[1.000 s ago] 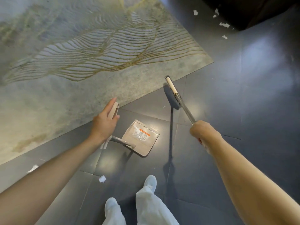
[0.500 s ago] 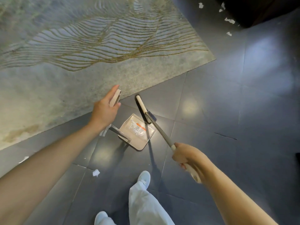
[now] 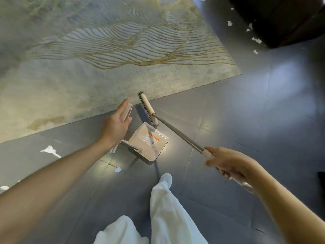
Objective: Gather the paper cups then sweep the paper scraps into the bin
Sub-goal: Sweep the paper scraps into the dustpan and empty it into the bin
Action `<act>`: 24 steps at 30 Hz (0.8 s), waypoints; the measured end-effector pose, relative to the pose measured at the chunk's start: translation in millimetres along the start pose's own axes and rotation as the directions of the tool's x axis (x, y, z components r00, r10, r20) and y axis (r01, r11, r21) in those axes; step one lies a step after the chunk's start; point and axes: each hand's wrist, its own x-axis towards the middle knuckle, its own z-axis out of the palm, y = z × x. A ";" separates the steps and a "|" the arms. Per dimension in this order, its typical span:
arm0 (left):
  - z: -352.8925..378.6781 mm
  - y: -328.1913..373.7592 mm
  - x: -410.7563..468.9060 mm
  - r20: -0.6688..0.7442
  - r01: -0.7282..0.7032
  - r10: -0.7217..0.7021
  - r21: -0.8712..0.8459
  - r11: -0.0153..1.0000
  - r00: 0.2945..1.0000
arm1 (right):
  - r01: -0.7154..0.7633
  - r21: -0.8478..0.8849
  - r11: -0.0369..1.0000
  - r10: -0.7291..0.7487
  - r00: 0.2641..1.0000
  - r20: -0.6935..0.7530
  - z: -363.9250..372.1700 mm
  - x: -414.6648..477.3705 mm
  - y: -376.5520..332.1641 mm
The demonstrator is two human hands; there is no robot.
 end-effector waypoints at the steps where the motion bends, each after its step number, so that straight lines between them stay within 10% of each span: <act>1: -15.3 -9.9 -15.1 -0.001 0.007 -0.007 -0.008 1.000 1.000 | 0.008 0.031 0.999 -0.008 1.000 -0.011 17.6 -7.3 -4.4; 24: -203.0 -206.8 -335.7 -0.078 0.202 -0.204 -0.029 0.979 0.976 | -0.021 -0.194 0.981 0.022 1.000 0.004 355.9 -49.6 -55.2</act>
